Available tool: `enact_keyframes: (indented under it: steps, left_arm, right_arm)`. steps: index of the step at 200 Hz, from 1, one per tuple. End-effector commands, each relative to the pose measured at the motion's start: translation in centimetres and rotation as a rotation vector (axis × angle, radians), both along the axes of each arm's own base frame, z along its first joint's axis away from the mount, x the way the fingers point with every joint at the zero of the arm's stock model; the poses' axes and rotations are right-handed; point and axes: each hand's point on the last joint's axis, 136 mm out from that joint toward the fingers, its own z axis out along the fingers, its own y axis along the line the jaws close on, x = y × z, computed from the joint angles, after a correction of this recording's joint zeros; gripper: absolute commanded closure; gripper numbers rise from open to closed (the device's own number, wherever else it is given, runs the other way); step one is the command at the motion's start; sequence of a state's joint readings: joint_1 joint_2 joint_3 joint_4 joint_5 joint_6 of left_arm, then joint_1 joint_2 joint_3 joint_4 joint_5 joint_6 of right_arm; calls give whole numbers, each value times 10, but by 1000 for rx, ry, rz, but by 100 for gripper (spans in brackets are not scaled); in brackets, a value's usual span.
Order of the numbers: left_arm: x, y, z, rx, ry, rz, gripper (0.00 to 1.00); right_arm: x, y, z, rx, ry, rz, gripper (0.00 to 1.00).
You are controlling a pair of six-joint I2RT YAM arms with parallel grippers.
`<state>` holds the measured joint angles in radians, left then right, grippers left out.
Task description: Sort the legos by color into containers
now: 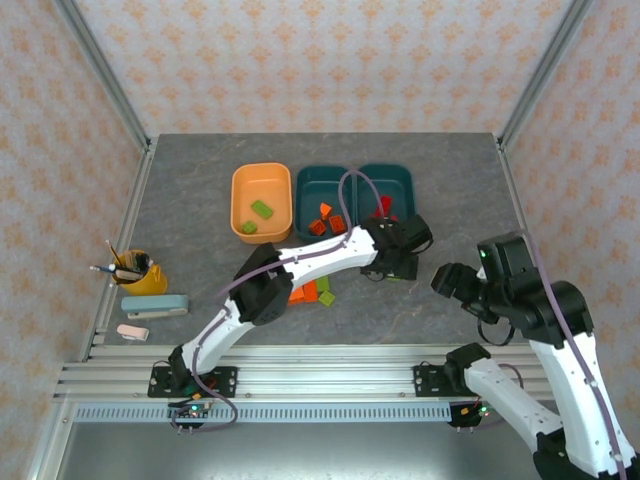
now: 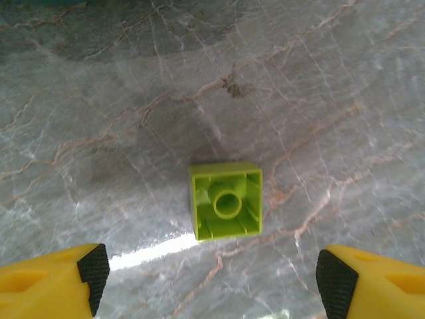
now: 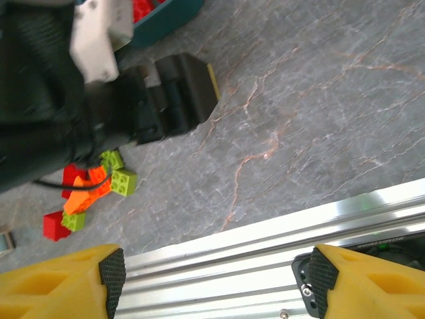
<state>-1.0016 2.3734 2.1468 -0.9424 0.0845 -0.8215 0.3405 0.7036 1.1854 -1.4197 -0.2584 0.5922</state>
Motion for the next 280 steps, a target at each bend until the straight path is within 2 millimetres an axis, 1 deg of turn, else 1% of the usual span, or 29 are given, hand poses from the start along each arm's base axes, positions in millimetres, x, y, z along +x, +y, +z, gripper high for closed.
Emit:
enact_keyframes:
  steps: [1, 23, 45, 66, 84, 115, 128, 139, 155, 169, 183, 198, 217, 232, 251, 254, 257, 261, 269, 280]
  left_arm:
    - [7, 7, -1, 70, -30, 6, 15]
    - [8, -2, -12, 77, -29, -14, 17]
    - [8, -3, -23, 98, -26, -15, 21]
    - [8, -3, -34, 113, -18, -9, 31]
    - [9, -4, -38, 117, -22, -9, 38]
    - [12, -6, -42, 117, -29, -14, 52]
    - [12, -4, -42, 124, -33, -16, 61]
    - [14, -3, -39, 131, -43, -15, 67]
    - [16, 1, -29, 137, -67, -14, 68]
    - [19, 7, -12, 135, -94, -3, 69]
    - [22, 15, 10, 125, -118, 10, 69]
    - [22, 33, 33, 119, -137, 35, 68]
    - [25, 65, 59, 96, -148, 88, 68]
    - [30, 100, 75, 82, -147, 145, 68]
    - [37, 149, 92, 78, -143, 216, 67]
    - [38, 156, 95, 78, -145, 228, 67]
    - [40, 164, 94, 85, -139, 238, 67]
    - [41, 174, 103, 71, -148, 253, 67]
    - [45, 194, 110, 67, -151, 282, 67]
    - [50, 220, 112, 67, -145, 316, 66]
  right_arm:
    - [-17, 1, -6, 34, 32, 6, 24]
    - [-24, -2, -11, 30, 47, -6, 24]
    - [-24, -1, -13, 47, 40, -23, 24]
    - [-22, 0, -14, 57, 38, -28, 24]
    - [-22, 0, -14, 58, 37, -28, 24]
    - [-21, 1, -14, 62, 35, -26, 24]
    - [-21, 1, -14, 62, 35, -27, 24]
    - [-21, 1, -14, 59, 33, -22, 25]
    - [-22, 1, -14, 55, 35, -15, 25]
    - [-21, 4, -13, 65, 27, 6, 25]
    - [-17, 17, -7, 111, -1, 66, 26]
    - [-10, 30, 3, 162, -45, 129, 26]
    - [3, 45, 12, 218, -90, 180, 26]
    - [14, 56, 11, 246, -91, 200, 28]
    - [32, 70, 12, 247, -107, 227, 28]
    - [36, 73, 12, 246, -111, 234, 28]
    - [38, 77, 13, 245, -114, 243, 28]
    - [42, 82, 13, 239, -118, 256, 28]
    - [50, 94, 14, 219, -125, 286, 28]
    - [59, 114, 14, 180, -132, 339, 28]
